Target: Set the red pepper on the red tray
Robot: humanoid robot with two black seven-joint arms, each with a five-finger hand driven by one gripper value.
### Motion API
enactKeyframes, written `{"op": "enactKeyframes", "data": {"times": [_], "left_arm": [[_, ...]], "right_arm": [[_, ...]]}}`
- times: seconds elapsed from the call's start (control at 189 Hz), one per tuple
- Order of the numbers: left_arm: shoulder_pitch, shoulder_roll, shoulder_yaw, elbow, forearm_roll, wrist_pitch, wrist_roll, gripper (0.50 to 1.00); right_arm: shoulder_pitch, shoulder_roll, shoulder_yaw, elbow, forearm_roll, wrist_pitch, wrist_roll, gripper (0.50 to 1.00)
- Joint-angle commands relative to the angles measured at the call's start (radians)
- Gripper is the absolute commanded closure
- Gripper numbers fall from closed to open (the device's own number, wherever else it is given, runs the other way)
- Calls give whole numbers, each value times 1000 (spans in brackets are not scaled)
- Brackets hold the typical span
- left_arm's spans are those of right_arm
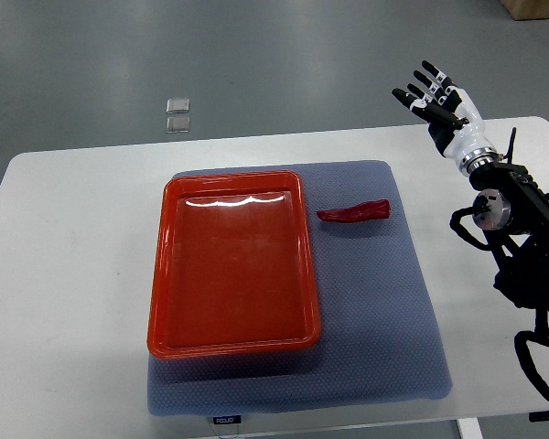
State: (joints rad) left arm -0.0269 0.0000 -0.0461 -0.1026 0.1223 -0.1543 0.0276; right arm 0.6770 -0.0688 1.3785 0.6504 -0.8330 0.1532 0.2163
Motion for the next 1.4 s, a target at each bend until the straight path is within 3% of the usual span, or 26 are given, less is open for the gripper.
{"op": "enactKeyframes", "data": {"times": [0.0,0.635,0.974,1.259,1.397], "left_arm": [[1,0,0,0,0,-1,0,500],[1,0,0,3,0,-1,0,500],[1,0,0,3,0,1,0,500],[1,0,0,3,0,-1,0,500],[1,0,0,3,0,1,0,500]], "right_arm": [[0,-2,-1,0,2,2,-2,587],[4,-11,-42,0,-8,5,-2,585],[30,-54,-223,15,-9,12,3,585],[107,-247,-552,146,-25,57,29,587],[158,-322,-682,207,-156,81,49,587]]}}
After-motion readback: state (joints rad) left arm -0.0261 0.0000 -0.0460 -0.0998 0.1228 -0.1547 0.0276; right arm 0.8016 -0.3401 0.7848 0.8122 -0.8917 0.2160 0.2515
